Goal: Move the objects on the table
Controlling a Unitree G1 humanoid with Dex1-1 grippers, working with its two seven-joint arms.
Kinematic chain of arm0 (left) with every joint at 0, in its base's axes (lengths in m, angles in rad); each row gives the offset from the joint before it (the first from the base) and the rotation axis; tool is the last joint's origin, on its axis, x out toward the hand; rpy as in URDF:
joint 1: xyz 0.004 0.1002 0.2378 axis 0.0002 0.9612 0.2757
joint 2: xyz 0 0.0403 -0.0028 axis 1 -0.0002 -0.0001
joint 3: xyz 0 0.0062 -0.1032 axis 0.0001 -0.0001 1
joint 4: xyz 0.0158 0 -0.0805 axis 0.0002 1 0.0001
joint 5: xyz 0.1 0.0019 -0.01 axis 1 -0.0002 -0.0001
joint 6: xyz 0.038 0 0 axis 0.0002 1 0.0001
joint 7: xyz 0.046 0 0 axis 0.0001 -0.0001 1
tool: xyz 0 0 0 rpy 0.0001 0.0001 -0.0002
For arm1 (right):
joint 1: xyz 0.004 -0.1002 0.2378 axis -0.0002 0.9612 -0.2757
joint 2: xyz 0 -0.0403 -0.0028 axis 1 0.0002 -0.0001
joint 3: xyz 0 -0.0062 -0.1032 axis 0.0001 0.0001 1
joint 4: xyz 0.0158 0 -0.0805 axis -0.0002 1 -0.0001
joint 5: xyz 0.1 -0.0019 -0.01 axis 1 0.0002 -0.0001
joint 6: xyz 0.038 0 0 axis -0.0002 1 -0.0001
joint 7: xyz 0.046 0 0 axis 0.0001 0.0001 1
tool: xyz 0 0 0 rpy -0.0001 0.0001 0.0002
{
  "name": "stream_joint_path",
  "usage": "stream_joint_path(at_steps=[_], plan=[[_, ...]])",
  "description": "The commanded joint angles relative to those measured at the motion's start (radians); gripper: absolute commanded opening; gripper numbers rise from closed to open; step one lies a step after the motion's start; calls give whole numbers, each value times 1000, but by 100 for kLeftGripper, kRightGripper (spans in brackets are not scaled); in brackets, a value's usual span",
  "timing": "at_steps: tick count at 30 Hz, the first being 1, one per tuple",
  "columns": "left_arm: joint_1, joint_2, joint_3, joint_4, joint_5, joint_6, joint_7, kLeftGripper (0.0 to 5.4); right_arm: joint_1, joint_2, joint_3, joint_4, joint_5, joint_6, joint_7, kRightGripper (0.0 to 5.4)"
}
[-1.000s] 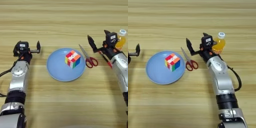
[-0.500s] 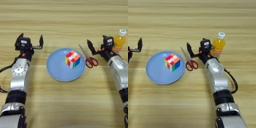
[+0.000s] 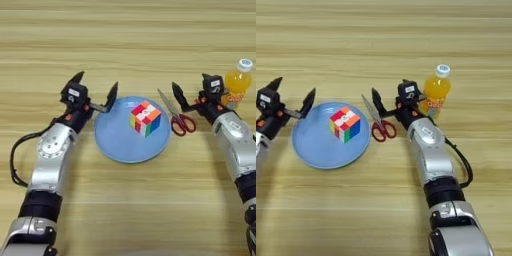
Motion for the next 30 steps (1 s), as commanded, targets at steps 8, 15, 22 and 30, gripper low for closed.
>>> stream_joint_path(at_steps=[8, 15, 22, 30], plan=[[34, -13, -103, -42, 44, 23, -55, 540, -30, 12, 2, 26, -20, -9, -7, 537], [32, -45, -148, -35, 64, 36, -46, 540, -36, 15, 2, 37, -24, -11, -6, 537], [40, -69, -185, -34, 84, 37, -49, 540, -40, 19, 4, 47, -28, -16, -7, 537], [50, -73, -216, -29, 95, 31, -56, 540, -41, 25, 6, 50, -32, -18, -10, 537]])
